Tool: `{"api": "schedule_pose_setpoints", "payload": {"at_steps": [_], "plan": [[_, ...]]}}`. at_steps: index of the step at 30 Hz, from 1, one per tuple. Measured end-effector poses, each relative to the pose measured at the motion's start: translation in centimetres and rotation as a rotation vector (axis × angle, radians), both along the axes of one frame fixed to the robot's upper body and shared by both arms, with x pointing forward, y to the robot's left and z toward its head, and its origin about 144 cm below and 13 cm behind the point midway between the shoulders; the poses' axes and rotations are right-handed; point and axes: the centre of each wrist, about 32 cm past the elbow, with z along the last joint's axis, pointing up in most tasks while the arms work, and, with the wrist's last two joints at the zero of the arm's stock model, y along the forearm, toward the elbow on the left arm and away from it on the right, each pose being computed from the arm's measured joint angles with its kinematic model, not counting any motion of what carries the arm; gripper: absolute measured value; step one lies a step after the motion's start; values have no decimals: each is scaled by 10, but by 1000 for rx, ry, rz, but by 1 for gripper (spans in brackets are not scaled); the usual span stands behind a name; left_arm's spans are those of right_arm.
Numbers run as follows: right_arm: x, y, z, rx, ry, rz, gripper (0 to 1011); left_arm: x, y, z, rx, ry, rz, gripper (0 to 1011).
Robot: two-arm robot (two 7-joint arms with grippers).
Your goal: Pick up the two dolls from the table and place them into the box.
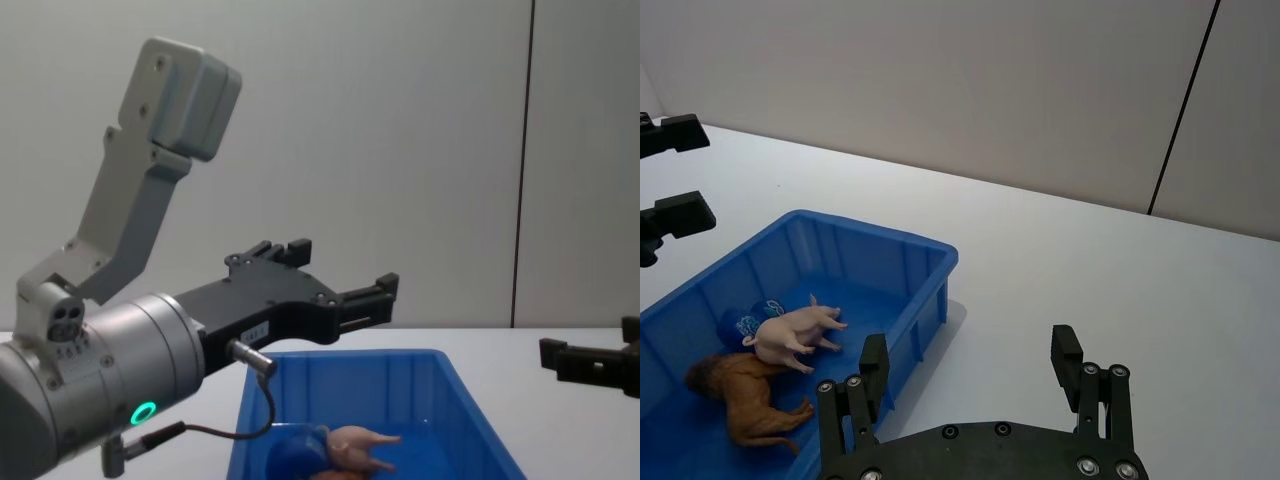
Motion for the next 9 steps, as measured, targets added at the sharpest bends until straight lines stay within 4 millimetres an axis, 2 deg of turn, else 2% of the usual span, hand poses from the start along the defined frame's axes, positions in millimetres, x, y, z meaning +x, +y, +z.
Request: {"api": "schedule_pose_setpoints", "payload": {"at_steps": [2, 9], "plan": [[0, 0, 0, 0, 0, 0, 1001, 0, 0, 0, -4, -5, -5, 997], [0, 0, 0, 0, 0, 0, 1001, -1, -1, 0, -21, -20, -19, 1002]]}}
